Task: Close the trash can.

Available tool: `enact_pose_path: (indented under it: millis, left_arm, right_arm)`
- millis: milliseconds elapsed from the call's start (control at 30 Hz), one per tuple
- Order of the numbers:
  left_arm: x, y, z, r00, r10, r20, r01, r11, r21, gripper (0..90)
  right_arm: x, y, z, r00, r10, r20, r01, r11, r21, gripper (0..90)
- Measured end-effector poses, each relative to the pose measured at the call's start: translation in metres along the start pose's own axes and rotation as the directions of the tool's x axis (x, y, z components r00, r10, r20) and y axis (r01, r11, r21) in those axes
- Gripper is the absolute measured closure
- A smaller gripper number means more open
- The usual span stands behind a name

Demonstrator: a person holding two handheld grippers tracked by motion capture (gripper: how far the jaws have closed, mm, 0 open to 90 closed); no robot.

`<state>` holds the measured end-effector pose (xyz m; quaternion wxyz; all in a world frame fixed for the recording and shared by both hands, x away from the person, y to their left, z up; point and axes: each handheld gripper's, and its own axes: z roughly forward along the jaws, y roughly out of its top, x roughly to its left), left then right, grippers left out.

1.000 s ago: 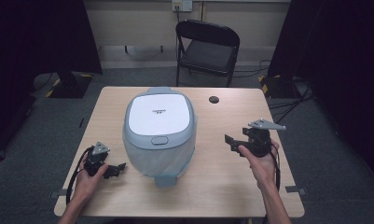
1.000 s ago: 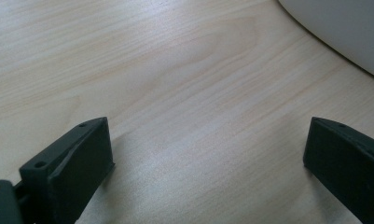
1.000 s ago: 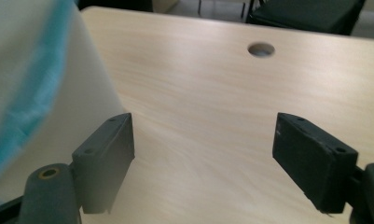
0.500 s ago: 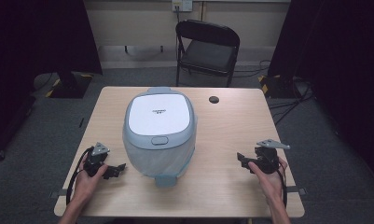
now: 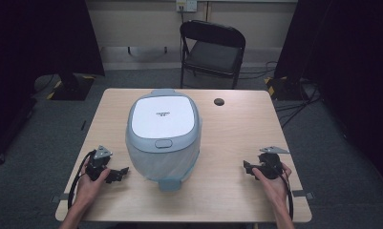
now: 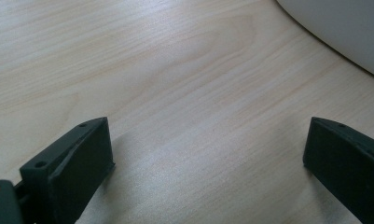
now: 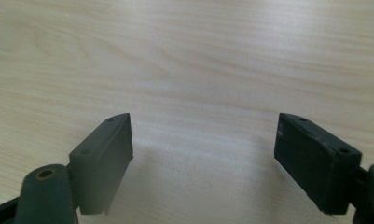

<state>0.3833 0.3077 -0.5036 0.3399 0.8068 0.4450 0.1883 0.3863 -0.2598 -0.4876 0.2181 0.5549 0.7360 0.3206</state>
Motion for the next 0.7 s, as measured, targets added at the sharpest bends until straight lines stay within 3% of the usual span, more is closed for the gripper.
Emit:
enact_pose_path:
  millis: [67,167,333,700]
  left_arm:
    - [-0.0001,0.0,0.0,1.0,-0.001,0.0,0.001,1.0,-0.001,0.8]
    - [0.0,0.0,-0.0001,1.0,0.001,-0.002,-0.001,1.0,0.0,0.8]
    - [-0.0001,-0.0001,-0.0001,1.0,0.001,-0.002,-0.001,1.0,-0.001,0.8]
    - [-0.0002,-0.0002,-0.0002,1.0,0.001,-0.001,-0.001,1.0,-0.001,0.8]
  right_arm:
    - [0.0,-0.0038,0.0036,0.9999,-0.003,0.012,0.002,1.0,0.026,17.1]
    - [0.0019,-0.0067,0.0051,0.9986,-0.021,0.048,0.02,1.0,0.009,15.8]
    - [0.0024,-0.0107,0.0074,0.9986,-0.021,0.048,0.022,0.999,-0.033,13.7]
    - [0.0023,-0.0104,0.0076,0.9987,-0.023,0.046,0.025,0.999,-0.032,13.7]
